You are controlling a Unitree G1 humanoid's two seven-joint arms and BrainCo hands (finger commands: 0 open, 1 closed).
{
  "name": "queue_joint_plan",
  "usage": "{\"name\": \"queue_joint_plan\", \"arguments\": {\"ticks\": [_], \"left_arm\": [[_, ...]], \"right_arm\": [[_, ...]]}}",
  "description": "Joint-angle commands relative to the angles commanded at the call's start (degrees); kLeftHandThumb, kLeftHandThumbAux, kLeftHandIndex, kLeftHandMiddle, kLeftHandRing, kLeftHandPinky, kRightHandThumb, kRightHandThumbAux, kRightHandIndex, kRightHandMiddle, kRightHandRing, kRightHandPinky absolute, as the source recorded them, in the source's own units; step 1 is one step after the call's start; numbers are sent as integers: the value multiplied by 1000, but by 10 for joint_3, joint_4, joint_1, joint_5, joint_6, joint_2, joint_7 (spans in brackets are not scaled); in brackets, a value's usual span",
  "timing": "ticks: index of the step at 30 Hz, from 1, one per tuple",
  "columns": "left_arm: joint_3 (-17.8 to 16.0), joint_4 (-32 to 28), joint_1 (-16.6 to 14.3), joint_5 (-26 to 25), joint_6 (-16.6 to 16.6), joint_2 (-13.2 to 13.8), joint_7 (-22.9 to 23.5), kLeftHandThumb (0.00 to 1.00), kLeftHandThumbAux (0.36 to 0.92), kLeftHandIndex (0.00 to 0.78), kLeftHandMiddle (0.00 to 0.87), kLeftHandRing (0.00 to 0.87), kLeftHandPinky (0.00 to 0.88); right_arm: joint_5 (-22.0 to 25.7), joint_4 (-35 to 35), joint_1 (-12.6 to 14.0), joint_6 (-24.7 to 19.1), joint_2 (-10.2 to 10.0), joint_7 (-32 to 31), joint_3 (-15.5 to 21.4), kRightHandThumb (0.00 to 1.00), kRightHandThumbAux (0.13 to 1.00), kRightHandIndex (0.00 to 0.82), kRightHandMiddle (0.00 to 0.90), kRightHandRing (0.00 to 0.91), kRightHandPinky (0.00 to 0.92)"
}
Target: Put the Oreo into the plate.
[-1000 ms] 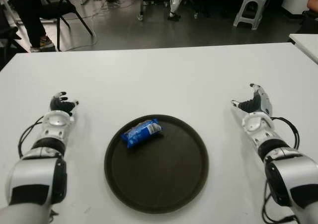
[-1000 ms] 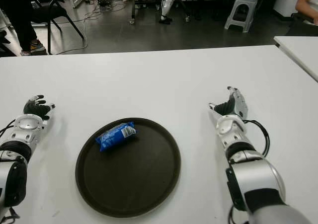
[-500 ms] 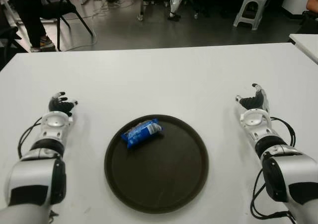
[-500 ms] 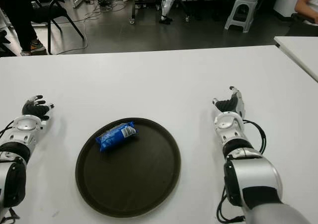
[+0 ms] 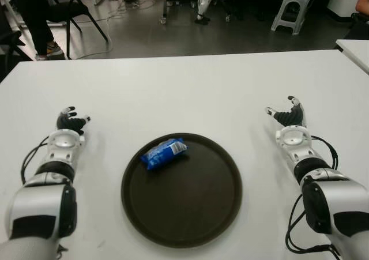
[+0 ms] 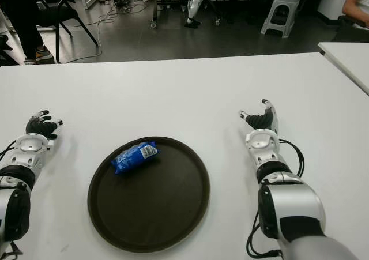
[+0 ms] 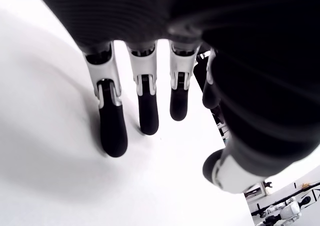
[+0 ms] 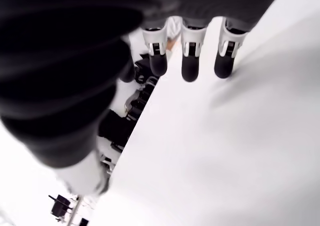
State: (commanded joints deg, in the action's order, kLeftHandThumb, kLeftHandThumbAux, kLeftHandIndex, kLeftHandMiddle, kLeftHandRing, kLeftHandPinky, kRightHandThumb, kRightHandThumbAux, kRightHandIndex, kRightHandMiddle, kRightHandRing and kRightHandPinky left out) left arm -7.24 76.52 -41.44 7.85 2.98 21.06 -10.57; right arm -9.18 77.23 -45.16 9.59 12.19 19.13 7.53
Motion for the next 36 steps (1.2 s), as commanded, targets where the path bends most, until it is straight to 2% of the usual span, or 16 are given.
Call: {"name": "queue_joint_plan", "arguments": {"ticks": [9,16,36], "left_arm": [[4,0,-3,2,-7,0,0,273,751,101,137,163,157],[5,0,-3,2,-7,1,0,261,752,96,134,164,158],[5,1,-4,4,-10,1,-3,278,754,109,133,162,158]], "right_arm": [[25,1,0,4,2,-37,28,327,765,59,54,52,89],[27,0,0,5,3,-50,32,324,771,55,46,40,72],[31,1,1,12,3,-62,38,402,752,79,69,57,80]]}}
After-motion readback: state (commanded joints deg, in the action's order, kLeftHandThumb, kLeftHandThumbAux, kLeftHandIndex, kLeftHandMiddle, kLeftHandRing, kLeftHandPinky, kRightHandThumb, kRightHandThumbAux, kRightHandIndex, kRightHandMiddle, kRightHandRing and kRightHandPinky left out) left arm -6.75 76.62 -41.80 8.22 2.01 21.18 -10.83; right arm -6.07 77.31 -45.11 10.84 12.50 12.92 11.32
